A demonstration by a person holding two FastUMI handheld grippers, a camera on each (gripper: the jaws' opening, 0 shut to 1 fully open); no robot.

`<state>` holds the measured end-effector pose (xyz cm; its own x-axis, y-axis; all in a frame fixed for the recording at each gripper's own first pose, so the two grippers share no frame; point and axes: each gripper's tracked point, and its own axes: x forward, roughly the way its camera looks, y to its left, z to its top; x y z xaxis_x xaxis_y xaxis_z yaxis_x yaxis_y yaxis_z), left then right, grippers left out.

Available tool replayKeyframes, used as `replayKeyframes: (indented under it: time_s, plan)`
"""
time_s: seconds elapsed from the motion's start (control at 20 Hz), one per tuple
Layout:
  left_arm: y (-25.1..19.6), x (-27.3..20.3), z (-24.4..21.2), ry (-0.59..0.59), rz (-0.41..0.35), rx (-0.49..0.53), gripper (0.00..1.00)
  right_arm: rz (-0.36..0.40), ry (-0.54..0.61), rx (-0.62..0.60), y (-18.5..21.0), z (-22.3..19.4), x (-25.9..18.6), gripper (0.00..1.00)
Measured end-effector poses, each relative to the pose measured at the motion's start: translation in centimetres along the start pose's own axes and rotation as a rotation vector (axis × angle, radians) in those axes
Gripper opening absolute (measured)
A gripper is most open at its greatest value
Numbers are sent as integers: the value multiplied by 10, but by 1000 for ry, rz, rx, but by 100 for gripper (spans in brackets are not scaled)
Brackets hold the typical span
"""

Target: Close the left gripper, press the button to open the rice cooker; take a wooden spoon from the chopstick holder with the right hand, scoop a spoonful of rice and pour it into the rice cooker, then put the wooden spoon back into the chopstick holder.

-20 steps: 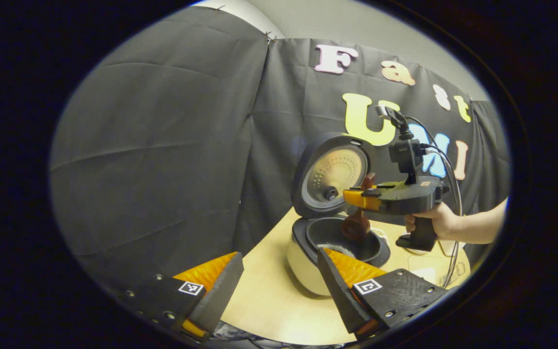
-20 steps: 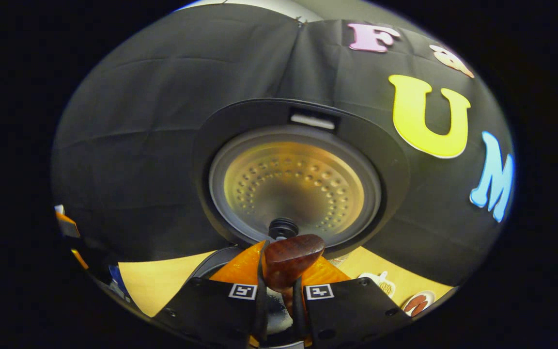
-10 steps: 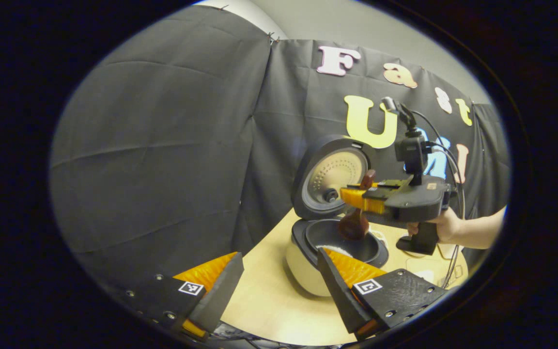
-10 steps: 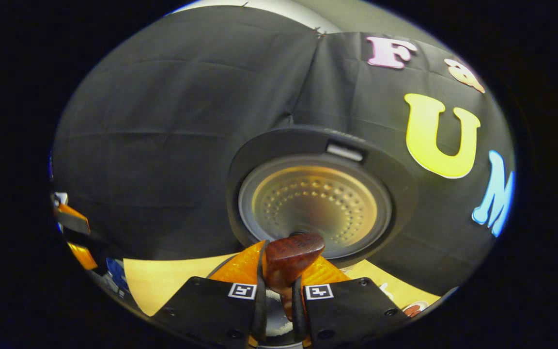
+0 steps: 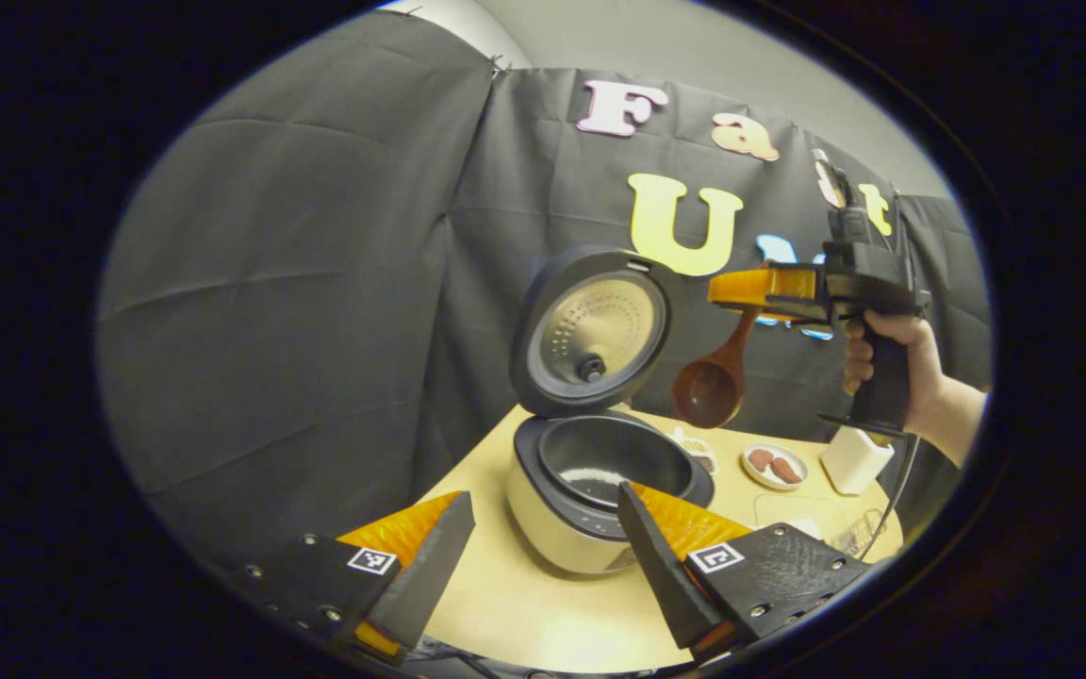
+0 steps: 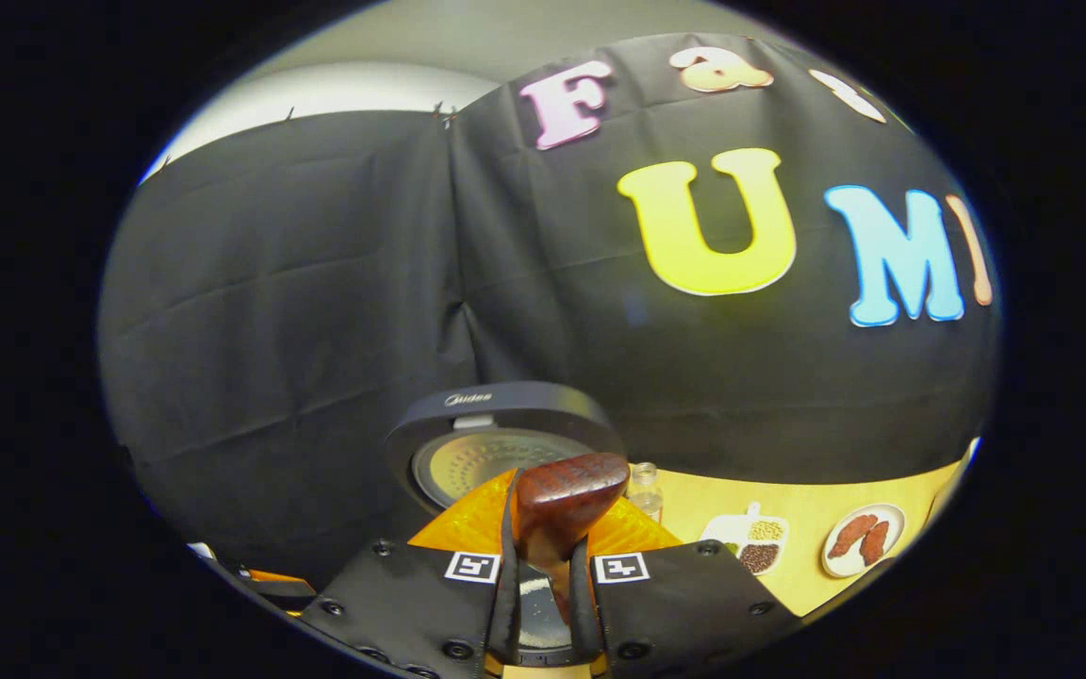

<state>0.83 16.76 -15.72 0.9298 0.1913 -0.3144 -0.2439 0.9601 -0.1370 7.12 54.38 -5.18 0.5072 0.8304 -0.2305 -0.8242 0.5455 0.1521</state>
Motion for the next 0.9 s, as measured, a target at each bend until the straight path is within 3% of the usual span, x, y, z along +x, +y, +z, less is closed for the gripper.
replayKeyframes:
  time_s: [0.25,0.4,0.65,0.8,0.85,0.9]
  plan:
    - [-48,10,2,17,-111,39,96,-155,-104,135,-79,34,-75,22]
    - [-85,19,2,28,-184,56,96,-292,-137,246,-142,30,-129,19]
    - [-148,25,-5,77,-290,61,96,-512,-191,422,-237,13,-223,22]
    - [-176,27,1,101,-308,-21,96,-631,-199,468,-282,-7,-281,22]
    - [-182,28,3,102,-298,-32,96,-667,-196,491,-294,-17,-299,18]
    - [-186,30,5,104,-285,-33,96,-704,-190,505,-308,-29,-314,23]
